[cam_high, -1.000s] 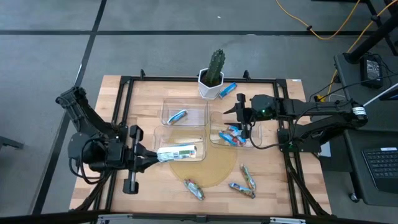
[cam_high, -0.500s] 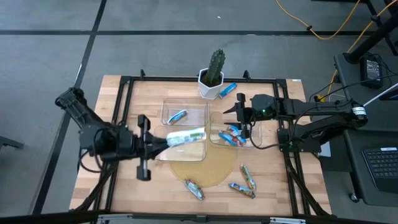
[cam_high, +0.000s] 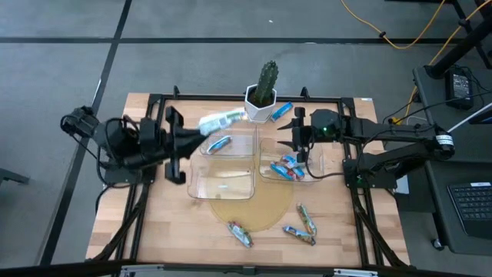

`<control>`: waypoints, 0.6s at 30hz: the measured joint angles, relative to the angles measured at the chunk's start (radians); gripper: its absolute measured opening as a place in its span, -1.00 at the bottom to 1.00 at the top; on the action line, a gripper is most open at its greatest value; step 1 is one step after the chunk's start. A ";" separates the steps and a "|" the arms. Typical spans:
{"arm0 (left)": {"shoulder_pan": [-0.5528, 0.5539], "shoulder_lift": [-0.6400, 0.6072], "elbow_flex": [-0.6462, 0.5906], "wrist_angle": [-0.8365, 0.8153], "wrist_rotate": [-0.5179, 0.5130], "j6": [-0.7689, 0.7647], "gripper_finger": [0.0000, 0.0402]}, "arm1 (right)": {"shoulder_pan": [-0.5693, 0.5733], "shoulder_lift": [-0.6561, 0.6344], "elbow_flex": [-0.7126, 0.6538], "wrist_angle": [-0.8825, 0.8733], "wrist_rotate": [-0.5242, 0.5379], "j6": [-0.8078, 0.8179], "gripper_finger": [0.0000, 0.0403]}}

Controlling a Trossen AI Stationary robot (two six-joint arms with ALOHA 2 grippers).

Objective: Pick and place Granola Bars by type
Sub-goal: Put the left yellow granola bar into the top bin

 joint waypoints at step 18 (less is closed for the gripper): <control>0.271 -0.033 0.000 -0.792 -0.176 -0.477 -0.99 | -0.127 0.000 0.000 0.007 -0.005 -0.025 0.02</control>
